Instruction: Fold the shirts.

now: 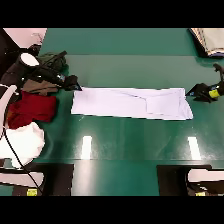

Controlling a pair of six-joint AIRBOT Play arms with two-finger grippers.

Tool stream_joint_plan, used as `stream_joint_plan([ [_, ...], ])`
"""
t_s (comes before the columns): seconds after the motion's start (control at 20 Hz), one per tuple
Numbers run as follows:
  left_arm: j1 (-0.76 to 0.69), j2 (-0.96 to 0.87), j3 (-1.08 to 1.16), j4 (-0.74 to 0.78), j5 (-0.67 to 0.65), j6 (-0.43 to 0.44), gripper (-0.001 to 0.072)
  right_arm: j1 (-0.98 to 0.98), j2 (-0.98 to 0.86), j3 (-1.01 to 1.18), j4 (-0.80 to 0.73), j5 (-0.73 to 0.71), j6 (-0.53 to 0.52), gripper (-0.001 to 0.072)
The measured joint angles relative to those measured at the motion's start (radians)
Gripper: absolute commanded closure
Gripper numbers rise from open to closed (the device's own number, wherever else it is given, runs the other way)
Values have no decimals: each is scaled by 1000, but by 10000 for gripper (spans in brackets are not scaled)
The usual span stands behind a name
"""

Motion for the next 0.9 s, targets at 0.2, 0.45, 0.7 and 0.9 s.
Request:
stream_joint_plan([
  [0.2, -76, 0, 0, 0, 32, 0, 674, -12, -47, -58, 22, -29, -48, 38],
  [0.45, -134, 0, 0, 1, 51, 0, 674, -4, -147, -37, 94, 11, -74, 163],
  [0.7, -150, -1, 0, 2, 56, -17, 683, 33, -206, -20, 108, 8, -107, 697],
  [0.9, -177, -10, 7, 2, 83, -53, 684, 44, -175, -18, 86, 17, -141, 701],
])
